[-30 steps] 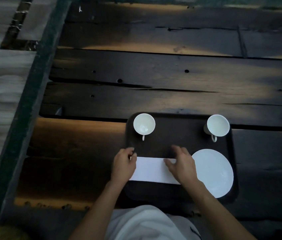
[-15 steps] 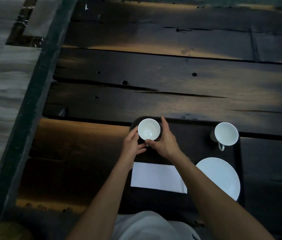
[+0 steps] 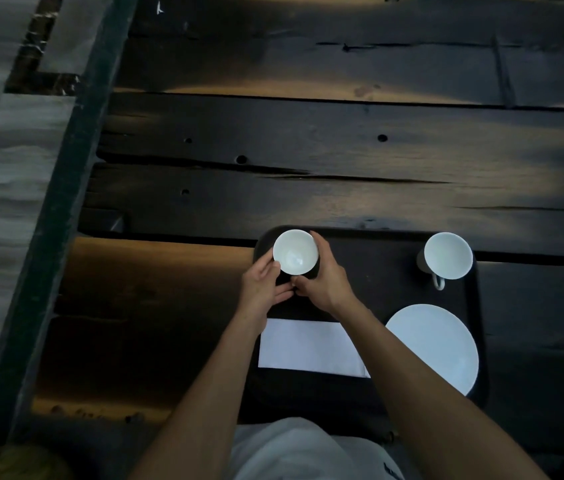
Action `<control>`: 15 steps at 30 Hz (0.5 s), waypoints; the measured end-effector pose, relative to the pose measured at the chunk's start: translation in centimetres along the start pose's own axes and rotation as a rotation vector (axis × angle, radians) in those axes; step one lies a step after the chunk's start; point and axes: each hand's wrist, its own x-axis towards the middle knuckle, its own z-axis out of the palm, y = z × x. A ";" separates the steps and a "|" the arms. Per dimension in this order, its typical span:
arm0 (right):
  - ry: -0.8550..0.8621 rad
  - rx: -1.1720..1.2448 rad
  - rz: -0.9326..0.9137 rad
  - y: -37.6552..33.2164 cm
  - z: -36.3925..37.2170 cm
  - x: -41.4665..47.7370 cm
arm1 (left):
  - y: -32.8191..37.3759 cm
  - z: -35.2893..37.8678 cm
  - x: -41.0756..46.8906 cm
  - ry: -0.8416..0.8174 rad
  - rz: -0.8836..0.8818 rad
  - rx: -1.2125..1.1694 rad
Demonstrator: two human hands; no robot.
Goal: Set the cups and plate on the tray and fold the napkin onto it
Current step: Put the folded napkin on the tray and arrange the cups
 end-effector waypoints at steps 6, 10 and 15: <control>0.030 0.034 0.000 0.1 0.1 -0.1 | -0.1 0.3 -0.1 0.000 0.003 -0.001; 0.052 0.045 -0.003 0.2 -0.2 -0.3 | -0.1 0.8 -0.2 -0.002 -0.002 -0.007; 0.068 0.059 0.001 0.6 -0.9 -0.4 | -0.2 1.7 -0.3 -0.007 -0.008 -0.009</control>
